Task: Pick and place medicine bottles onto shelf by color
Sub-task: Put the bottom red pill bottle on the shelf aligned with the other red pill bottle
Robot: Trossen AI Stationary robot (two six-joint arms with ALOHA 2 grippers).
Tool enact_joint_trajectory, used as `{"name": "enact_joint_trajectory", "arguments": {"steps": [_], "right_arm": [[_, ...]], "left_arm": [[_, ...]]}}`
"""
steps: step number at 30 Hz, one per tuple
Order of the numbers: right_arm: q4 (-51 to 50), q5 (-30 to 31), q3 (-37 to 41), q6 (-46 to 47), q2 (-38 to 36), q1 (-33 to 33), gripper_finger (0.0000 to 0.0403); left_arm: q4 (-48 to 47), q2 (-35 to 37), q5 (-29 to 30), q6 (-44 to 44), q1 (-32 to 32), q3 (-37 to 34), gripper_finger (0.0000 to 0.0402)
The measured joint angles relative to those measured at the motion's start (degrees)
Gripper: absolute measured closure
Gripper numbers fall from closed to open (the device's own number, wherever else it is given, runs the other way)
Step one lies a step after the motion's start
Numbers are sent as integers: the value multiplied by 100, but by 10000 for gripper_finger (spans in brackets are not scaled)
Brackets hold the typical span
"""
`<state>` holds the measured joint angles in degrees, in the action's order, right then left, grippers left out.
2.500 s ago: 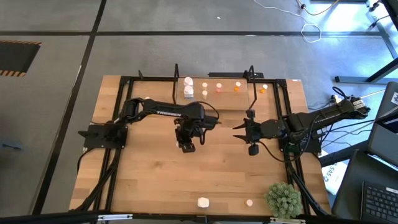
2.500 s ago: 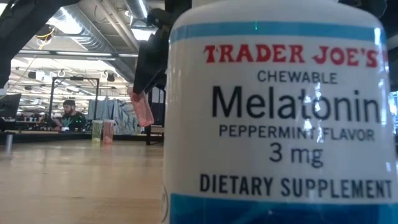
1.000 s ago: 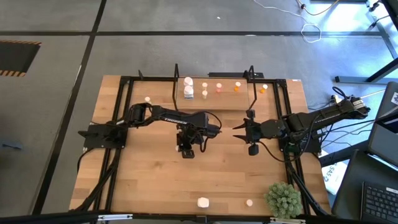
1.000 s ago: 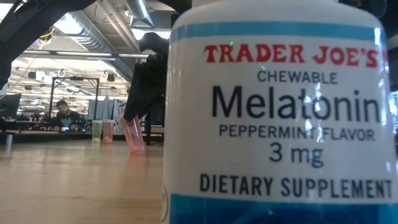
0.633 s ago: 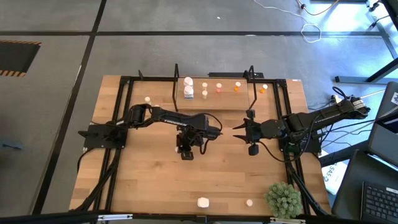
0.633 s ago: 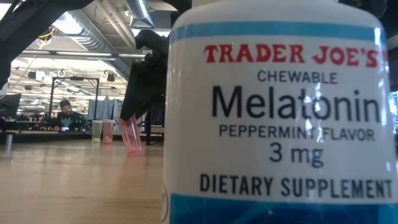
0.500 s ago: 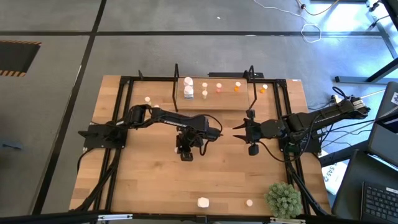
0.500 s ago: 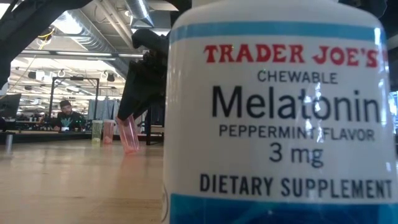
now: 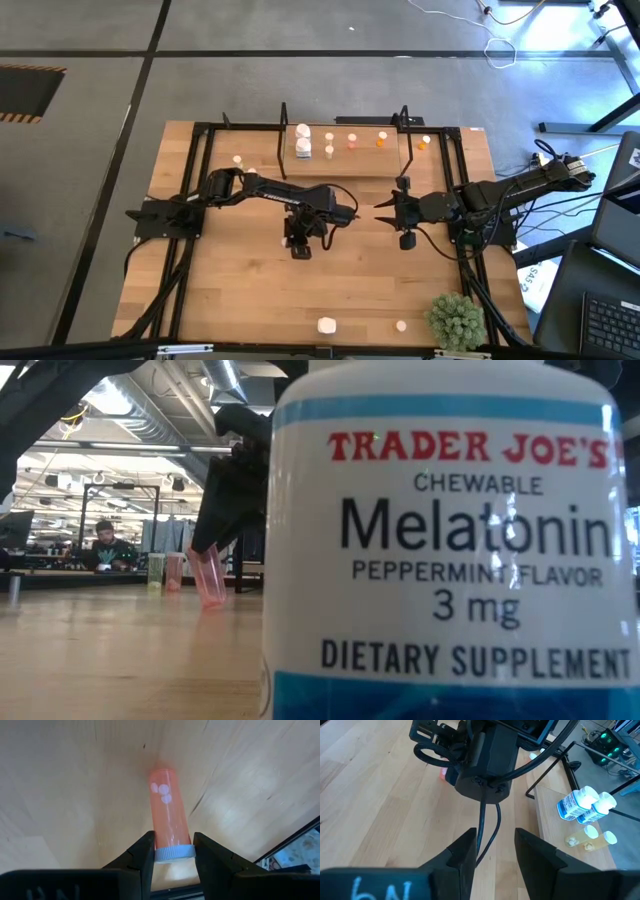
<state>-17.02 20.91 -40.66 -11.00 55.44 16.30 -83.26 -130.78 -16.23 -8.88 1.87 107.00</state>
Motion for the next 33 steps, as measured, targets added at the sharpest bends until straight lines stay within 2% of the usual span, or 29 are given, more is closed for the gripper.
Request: {"name": "enact_joint_trajectory", "arguments": {"steps": [4,7,10,19,27,33], "right_arm": [[0,0,0,0,0,0,267],[0,0,0,0,0,0,267],[0,0,0,0,0,1,267],[0,0,0,0,0,-1,267],[0,0,0,0,0,1,267],[0,0,0,0,0,1,267]], "left_arm": [[40,2,-64,0,-5,0,284],[81,0,-193,11,-13,0,268],[95,-13,89,19,-9,0,249],[59,-13,361,-2,-10,0,209],[27,24,330,-140,-48,0,204],[-90,111,390,-562,-20,-2,205]]}}
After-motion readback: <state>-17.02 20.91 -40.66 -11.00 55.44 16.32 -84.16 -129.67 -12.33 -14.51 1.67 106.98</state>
